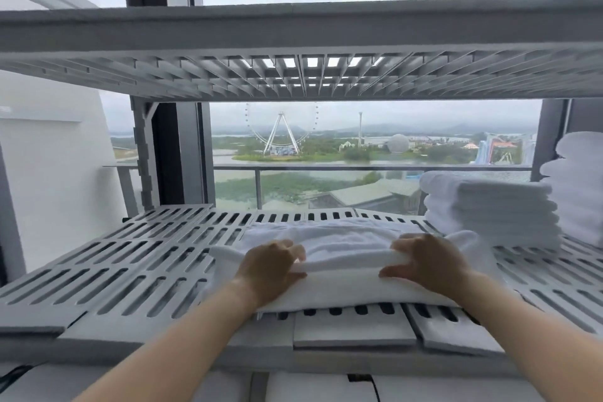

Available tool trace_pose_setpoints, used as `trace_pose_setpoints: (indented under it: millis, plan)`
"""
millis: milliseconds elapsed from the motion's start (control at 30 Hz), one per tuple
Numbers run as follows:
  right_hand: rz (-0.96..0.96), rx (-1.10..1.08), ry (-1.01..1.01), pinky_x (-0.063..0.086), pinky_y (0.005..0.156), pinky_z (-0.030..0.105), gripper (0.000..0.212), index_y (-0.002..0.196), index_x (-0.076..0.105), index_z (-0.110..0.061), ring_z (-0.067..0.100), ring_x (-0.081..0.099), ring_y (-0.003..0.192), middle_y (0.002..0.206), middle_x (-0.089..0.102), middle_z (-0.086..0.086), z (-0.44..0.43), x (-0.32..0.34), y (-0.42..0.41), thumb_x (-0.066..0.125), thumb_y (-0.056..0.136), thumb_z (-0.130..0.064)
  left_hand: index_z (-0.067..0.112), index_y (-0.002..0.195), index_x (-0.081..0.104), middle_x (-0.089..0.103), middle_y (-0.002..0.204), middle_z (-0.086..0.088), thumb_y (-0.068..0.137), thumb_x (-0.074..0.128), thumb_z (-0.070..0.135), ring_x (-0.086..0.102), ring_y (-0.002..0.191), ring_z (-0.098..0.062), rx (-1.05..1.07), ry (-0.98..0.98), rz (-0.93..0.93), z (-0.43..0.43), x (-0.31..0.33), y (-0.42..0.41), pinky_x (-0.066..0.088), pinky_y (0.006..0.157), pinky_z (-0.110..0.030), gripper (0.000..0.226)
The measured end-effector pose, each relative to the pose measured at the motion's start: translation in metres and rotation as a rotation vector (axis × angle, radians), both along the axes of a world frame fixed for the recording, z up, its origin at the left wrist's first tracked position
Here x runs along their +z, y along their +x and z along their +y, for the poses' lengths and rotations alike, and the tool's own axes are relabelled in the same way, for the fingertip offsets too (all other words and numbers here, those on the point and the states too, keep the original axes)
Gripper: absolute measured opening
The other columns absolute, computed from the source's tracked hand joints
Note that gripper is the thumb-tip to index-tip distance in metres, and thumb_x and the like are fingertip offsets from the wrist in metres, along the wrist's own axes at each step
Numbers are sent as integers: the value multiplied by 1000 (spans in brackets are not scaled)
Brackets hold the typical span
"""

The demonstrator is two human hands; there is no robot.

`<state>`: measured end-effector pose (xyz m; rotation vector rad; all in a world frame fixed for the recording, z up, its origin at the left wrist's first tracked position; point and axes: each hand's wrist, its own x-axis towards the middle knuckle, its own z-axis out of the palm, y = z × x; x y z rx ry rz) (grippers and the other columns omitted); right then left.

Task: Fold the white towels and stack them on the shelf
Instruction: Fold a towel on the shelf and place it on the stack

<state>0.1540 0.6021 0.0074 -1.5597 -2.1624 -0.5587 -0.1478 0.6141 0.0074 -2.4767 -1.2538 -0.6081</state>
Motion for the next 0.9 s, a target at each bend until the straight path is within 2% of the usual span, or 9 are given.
trace_pose_setpoints:
  millis: [100, 133, 200, 267, 400, 567, 667, 767, 900]
  plan:
    - [-48, 13, 73, 34, 62, 23, 53, 87, 63, -29, 12, 63, 80, 86, 62, -14, -25, 3, -4, 52, 67, -77, 28, 112, 59, 61, 110, 8, 90, 57, 35, 60, 94, -12, 2, 46, -43, -24, 2, -5, 45, 79, -21, 23]
    - [-53, 19, 84, 34, 63, 23, 53, 89, 64, -29, 12, 63, 80, 87, 63, -14, -33, 5, -4, 52, 68, -76, 29, 113, 60, 60, 109, 7, 91, 56, 27, 60, 95, -13, 5, 71, -35, -32, 3, -7, 44, 80, -22, 22]
    - [-41, 33, 94, 36, 65, 23, 50, 93, 65, -30, 13, 63, 83, 90, 64, -15, -50, 10, -5, 54, 70, -73, 29, 115, 61, 57, 106, 5, 90, 47, 4, 57, 97, -15, 16, 105, -29, -46, 6, -8, 44, 82, -25, 38]
    - [-49, 37, 98, 40, 70, 25, 45, 95, 65, -30, 13, 63, 88, 94, 65, -13, -65, 14, -5, 54, 75, -68, 28, 113, 62, 53, 101, 3, 86, 43, -4, 54, 96, -16, 32, 102, -54, -61, 8, -8, 41, 74, -24, 47]
    - [-55, 28, 42, 46, 80, 29, 35, 93, 66, -26, 16, 62, 92, 95, 65, -10, -95, 17, -8, 55, 81, -58, 26, 108, 65, 55, 109, 2, 84, 43, -4, 50, 104, -17, 91, 82, -136, -96, 6, -7, 44, 74, -26, 44]
    - [-44, 31, 3, 44, 75, 30, 27, 89, 64, -26, 21, 61, 95, 98, 65, -7, -136, 14, -11, 53, 81, -49, 23, 107, 65, 62, 112, 3, 81, 43, -8, 51, 110, -19, 153, 39, -165, -144, -5, -6, 47, 84, -31, 46]
    - [-15, 36, -144, 44, 73, 29, 24, 84, 63, -24, 21, 60, 93, 95, 65, -3, -152, 10, -13, 60, 78, -47, 21, 102, 66, 64, 107, 0, 78, 40, -10, 53, 107, -21, 190, -45, -156, -163, -11, -2, 47, 87, -37, 47]
    - [70, 102, -318, 48, 78, 32, 21, 87, 67, -21, 21, 58, 93, 95, 62, 1, -159, 5, -11, 65, 77, -40, 20, 105, 68, 66, 110, -2, 77, 38, -10, 55, 108, -22, 195, -155, -197, -172, -17, 4, 45, 93, -36, 51]
    - [246, 199, -383, 39, 77, 24, 38, 104, 66, -25, 13, 52, 92, 102, 56, -5, -156, -6, -6, 73, 72, -46, 22, 117, 64, 59, 129, 2, 76, 37, -6, 48, 124, -16, 200, -249, -252, -173, -23, 7, 36, 106, -29, 56]
